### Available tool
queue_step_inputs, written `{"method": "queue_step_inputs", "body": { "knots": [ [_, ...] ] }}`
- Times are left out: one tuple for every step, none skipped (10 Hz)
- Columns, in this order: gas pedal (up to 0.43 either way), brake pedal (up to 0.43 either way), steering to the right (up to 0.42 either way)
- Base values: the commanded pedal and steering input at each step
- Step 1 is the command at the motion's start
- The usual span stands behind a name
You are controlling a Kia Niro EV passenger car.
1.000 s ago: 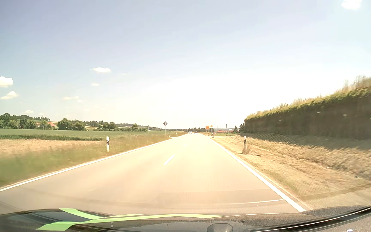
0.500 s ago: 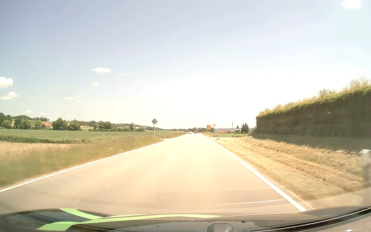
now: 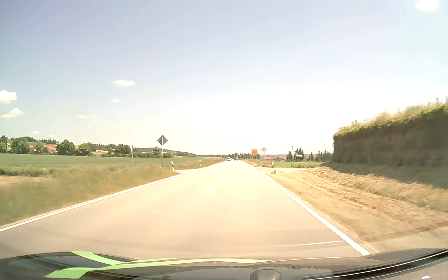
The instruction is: Follow the waypoints while adhering to traffic rules and regulations
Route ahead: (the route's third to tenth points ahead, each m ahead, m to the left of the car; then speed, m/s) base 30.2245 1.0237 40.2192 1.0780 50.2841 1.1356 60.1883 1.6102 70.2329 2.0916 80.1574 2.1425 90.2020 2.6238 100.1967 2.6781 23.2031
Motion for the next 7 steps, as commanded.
{"method": "queue_step_inputs", "body": {
  "knots": [
    [0.260,0.000,-0.003],
    [0.268,0.000,-0.002],
    [0.280,0.000,-0.002],
    [0.280,0.000,-0.003],
    [0.299,0.000,-0.003],
    [0.311,0.000,-0.002],
    [0.311,0.000,-0.003]
  ]
}}
